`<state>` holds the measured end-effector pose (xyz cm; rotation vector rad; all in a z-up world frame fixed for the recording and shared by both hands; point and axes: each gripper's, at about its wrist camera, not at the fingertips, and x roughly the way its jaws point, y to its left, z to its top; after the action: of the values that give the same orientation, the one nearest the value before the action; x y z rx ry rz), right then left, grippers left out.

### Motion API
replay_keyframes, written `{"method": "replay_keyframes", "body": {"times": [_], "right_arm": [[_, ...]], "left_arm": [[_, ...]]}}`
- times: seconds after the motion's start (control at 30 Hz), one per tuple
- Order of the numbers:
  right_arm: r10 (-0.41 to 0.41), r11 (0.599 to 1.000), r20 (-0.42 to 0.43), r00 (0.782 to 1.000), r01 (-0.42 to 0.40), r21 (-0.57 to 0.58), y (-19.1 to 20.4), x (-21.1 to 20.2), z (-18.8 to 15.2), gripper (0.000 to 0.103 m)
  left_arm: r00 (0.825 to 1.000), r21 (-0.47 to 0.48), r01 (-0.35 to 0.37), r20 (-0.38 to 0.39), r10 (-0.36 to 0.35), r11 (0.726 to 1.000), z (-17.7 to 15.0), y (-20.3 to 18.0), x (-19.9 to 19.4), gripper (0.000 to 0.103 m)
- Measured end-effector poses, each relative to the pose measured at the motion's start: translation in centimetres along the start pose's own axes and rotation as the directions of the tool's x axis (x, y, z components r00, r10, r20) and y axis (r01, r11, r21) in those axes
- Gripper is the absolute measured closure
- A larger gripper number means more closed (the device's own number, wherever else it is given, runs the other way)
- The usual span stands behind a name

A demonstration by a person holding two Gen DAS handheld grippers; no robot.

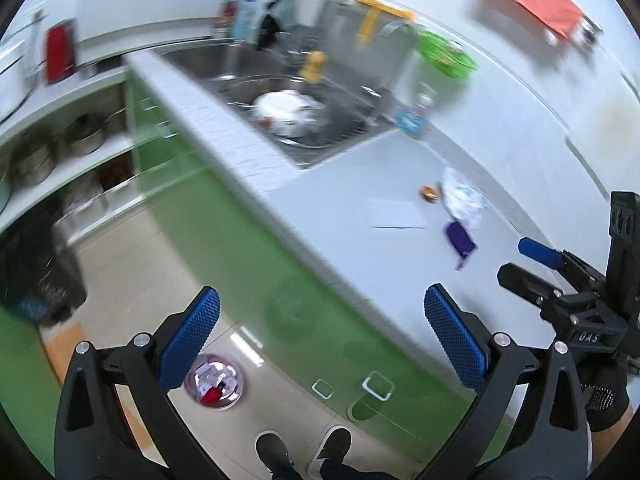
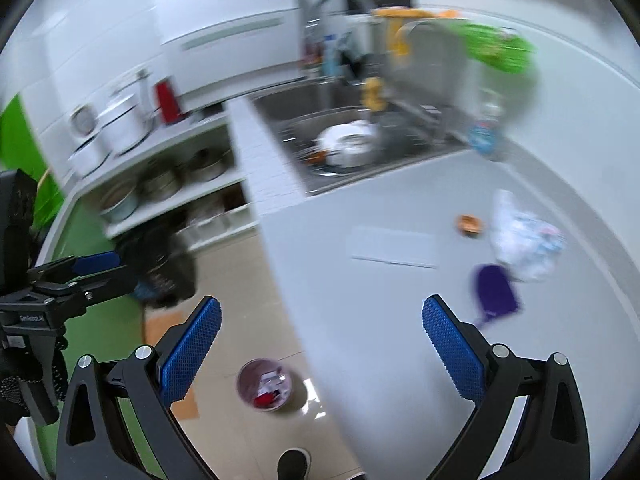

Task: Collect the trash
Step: 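Raise both tools back up to the counter, then grasp the clear plastic bag with the right gripper and lift it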

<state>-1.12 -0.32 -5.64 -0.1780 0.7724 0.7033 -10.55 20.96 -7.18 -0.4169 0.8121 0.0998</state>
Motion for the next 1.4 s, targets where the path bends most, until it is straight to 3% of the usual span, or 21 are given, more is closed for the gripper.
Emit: {"method": "replay_keyframes", "body": {"times": [0.23,0.47,0.9,1.3,1.33,1.4], "right_arm": [[-0.116,0.985,0.039,0.993,0.109,0.132,-7.0,-2.7,-0.5,0.006],[-0.187,0.964,0.009,0.982,0.182,0.194,-13.0,-2.1,-0.4,0.006],[-0.149,0.977,-0.098,0.984,0.162,0.138,-22.4,7.3,4.0,0.006],[-0.112,0.985,-0.186,0.976,0.134,0.109,-25.4,15.3,6.3,0.008],[-0.109,0.985,-0.189,0.976,0.131,0.109,-25.5,15.6,6.4,0.011],[-0.095,0.987,-0.225,0.970,0.122,0.106,-25.5,16.5,6.2,0.047]], "left_arm": [[0.994,0.134,0.103,-0.048,-0.097,0.986,2.4,-6.8,4.1,0.003],[0.987,0.184,0.141,-0.097,-0.125,0.973,3.3,-11.6,8.1,0.003],[0.989,0.119,0.065,-0.140,-0.048,0.991,4.6,-14.8,13.6,0.003],[0.986,0.050,0.002,-0.166,0.007,0.999,4.4,-13.6,15.7,0.003],[0.986,0.045,-0.001,-0.167,0.008,0.999,4.3,-13.5,15.8,0.003],[0.986,0.039,-0.001,-0.168,0.007,0.999,4.3,-13.4,15.9,0.003]]}}
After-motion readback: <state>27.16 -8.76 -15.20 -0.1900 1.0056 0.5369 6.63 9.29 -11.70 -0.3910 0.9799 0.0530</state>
